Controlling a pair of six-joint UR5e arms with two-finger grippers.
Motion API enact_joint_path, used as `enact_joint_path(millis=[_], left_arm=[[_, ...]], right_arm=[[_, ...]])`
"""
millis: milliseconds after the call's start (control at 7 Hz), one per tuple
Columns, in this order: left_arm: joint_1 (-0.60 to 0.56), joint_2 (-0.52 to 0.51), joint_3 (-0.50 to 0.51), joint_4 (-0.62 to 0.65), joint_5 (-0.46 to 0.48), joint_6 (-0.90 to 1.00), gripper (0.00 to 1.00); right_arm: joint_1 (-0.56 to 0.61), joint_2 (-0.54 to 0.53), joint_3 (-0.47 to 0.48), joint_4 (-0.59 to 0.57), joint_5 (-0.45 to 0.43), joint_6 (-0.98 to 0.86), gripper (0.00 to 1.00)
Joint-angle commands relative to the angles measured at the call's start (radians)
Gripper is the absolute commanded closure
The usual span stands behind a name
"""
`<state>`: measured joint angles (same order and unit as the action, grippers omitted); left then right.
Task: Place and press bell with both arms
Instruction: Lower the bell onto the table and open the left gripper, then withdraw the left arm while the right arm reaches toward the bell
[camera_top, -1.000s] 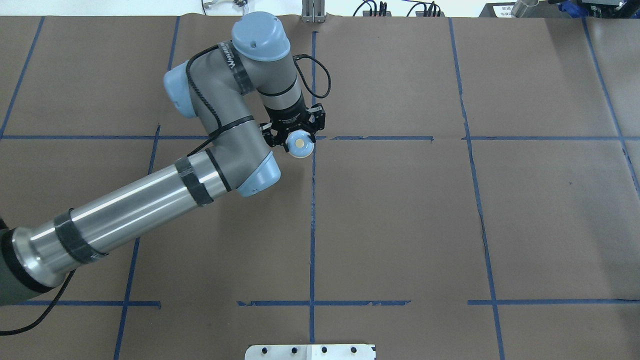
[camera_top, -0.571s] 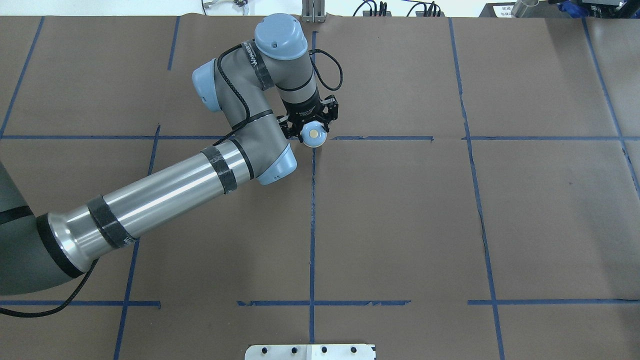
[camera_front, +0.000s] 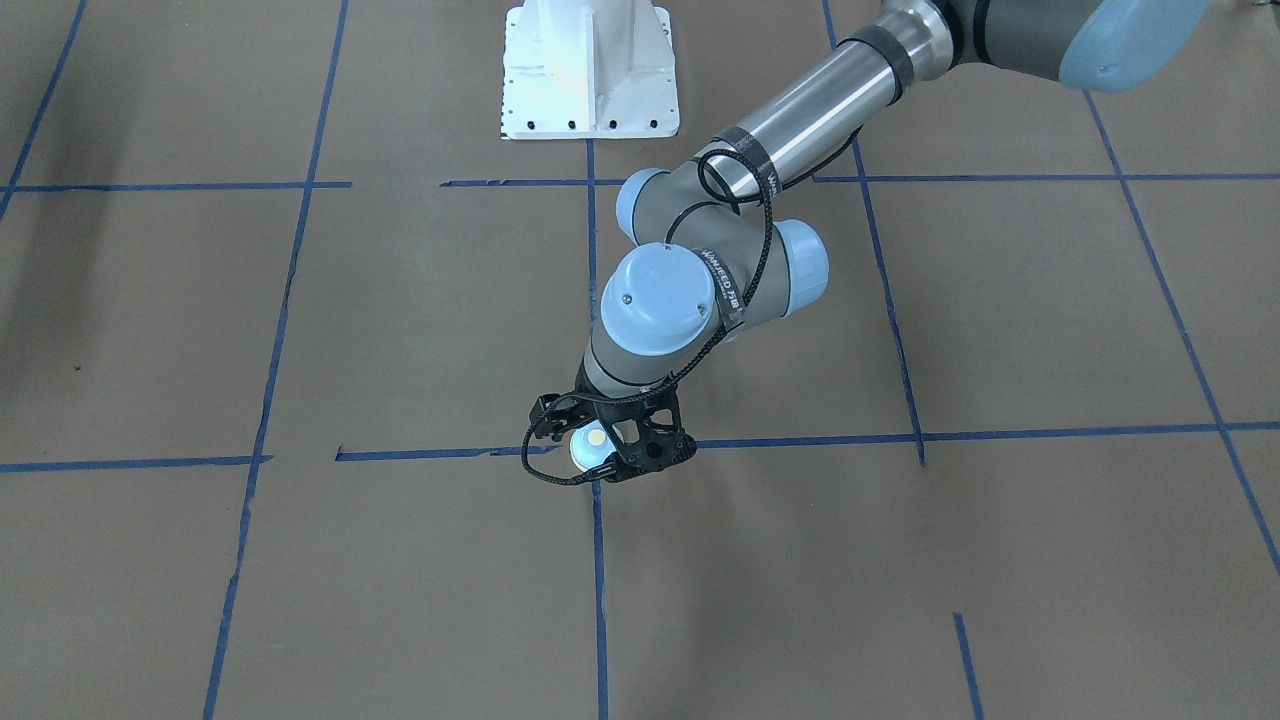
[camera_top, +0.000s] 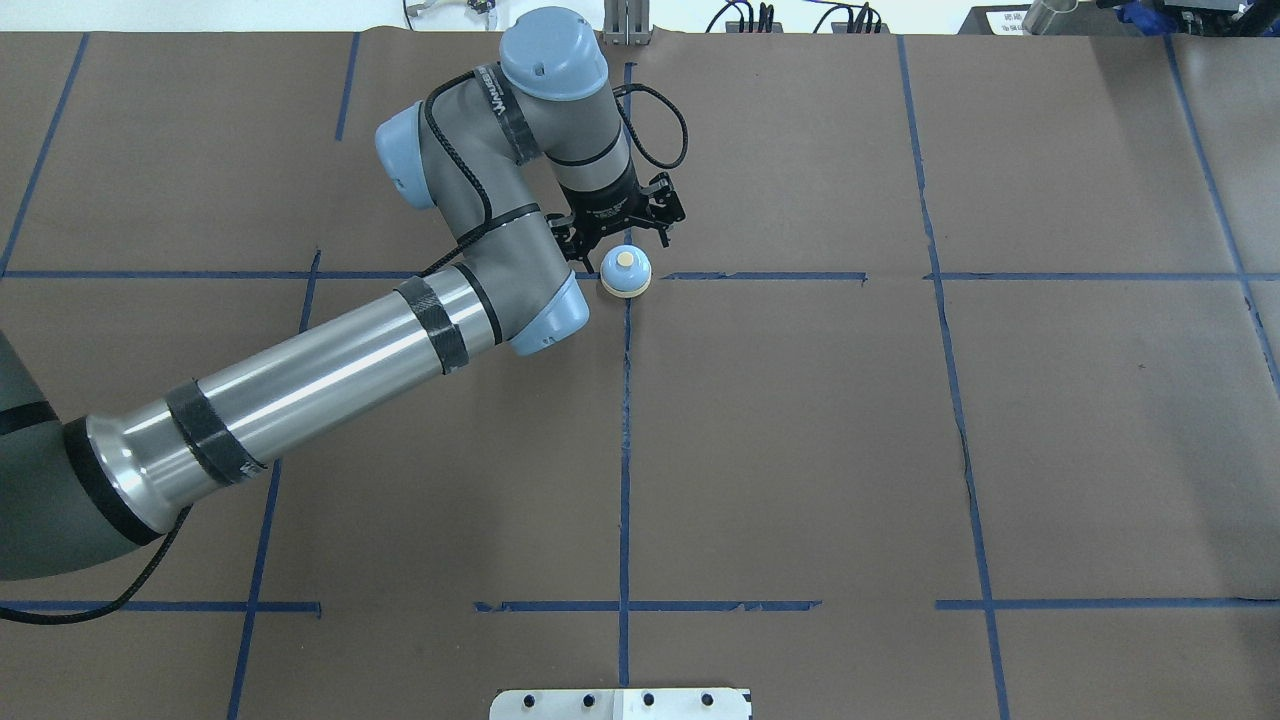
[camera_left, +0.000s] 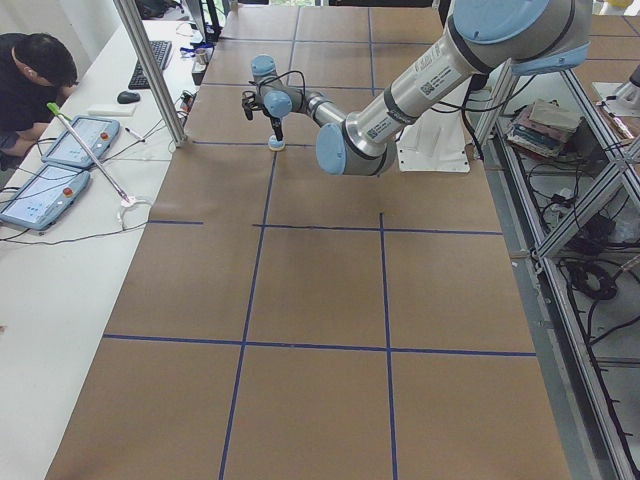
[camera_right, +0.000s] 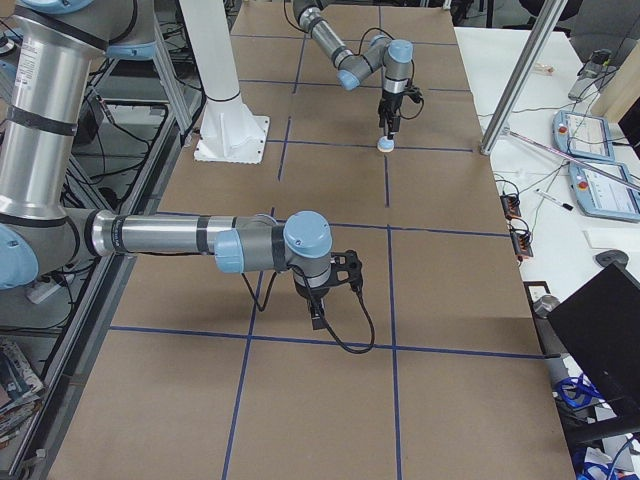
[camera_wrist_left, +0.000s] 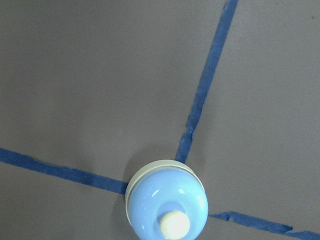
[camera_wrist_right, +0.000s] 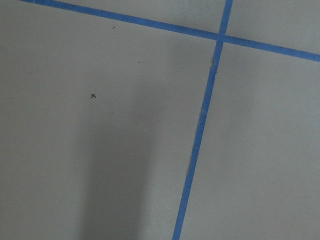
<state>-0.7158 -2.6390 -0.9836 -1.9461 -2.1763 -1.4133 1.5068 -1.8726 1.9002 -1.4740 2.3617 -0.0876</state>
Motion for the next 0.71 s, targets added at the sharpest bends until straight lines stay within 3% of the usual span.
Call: enact_joint_path(millis=[0,286,571], left_arm=[[-0.048,0.174,-0.23,0.036,-0.066,0.128,0.0],[-0.098,0.352,-0.501,0.264,-0.065,0.369,0.0],[-0.207,0.593,-0.749,0.349,-0.066,0.619,0.0]], right_arm=[[-0.003,0.006,0.0,0.093,0.019,0.008,0.0],[-0.066,0.03,0.003,0.106,0.037,0.053,0.0],[-0.195,0.136,0.01,0.109,0.041,0.269,0.0]])
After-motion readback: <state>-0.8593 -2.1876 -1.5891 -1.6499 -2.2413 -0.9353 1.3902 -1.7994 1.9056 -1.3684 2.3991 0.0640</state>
